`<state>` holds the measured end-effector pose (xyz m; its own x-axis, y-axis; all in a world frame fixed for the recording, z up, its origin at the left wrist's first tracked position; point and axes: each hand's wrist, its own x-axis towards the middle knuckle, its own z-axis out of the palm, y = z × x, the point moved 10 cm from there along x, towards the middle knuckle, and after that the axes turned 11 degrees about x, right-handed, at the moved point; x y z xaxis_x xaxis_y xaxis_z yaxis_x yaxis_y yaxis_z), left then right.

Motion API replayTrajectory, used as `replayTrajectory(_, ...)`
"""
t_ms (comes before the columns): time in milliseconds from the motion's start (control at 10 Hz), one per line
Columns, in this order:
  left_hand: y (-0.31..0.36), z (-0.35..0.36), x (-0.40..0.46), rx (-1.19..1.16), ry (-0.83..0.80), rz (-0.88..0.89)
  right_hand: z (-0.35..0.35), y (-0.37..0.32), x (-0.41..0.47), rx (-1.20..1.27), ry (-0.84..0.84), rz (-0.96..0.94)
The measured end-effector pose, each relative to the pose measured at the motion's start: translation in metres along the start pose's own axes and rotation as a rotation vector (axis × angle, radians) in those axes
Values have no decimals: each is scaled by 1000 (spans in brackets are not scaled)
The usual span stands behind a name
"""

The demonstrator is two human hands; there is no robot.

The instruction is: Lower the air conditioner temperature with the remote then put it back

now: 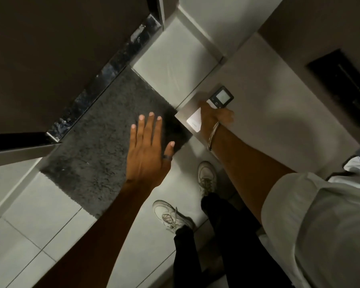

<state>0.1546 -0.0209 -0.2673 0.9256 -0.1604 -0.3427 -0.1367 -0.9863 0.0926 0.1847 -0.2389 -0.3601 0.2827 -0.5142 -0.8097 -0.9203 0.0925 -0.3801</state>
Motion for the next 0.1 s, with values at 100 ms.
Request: replayTrajectory(100, -5, -15, -11, -21, 46, -32, -1, -11, -10, -132, 39, -36)
